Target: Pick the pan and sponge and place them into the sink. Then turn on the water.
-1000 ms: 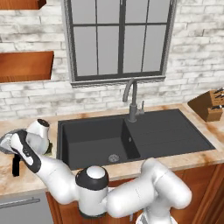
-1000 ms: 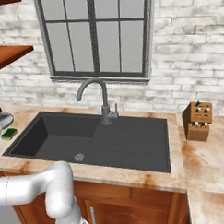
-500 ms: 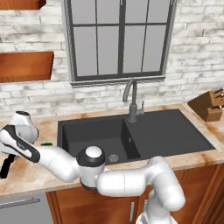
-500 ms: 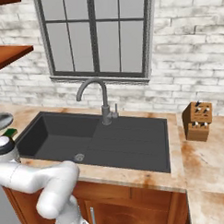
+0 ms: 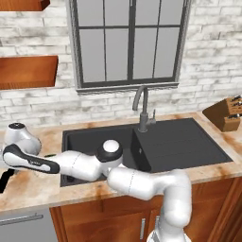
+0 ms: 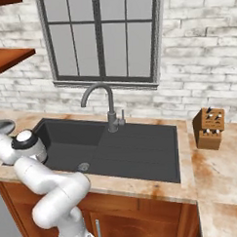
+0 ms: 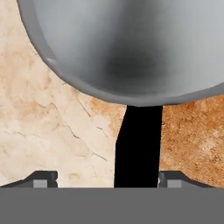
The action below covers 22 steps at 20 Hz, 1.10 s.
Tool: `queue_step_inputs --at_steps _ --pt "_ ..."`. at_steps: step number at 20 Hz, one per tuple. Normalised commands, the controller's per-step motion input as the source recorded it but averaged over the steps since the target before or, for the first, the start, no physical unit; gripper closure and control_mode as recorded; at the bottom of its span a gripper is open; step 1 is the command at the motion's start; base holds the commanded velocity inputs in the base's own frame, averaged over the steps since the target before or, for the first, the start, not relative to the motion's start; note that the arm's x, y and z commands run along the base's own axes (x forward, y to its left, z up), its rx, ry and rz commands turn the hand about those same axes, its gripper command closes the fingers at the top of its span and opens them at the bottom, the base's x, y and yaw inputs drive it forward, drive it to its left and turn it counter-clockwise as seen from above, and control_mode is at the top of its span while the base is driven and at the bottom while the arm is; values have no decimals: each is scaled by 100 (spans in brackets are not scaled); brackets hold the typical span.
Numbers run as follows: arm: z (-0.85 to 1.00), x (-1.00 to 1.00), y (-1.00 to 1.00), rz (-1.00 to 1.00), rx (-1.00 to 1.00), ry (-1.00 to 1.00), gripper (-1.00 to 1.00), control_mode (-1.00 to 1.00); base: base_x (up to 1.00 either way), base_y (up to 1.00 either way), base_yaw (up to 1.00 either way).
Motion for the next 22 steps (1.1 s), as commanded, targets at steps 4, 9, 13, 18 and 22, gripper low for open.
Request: queue_step_inputs --at_steps 4,9,13,18,22 --pt "-70 -27 42 7 -29 0 100 -100 0 0 0" --pt "-28 -54 4 2 -22 -2 100 -100 0 0 0" --pt "3 -46 -24 0 -5 -5 100 -100 0 0 0" --pt "46 -22 -40 0 0 -1 100 -100 0 0 0" --pt "41 -16 -52 0 4 0 100 -100 0 0 0"
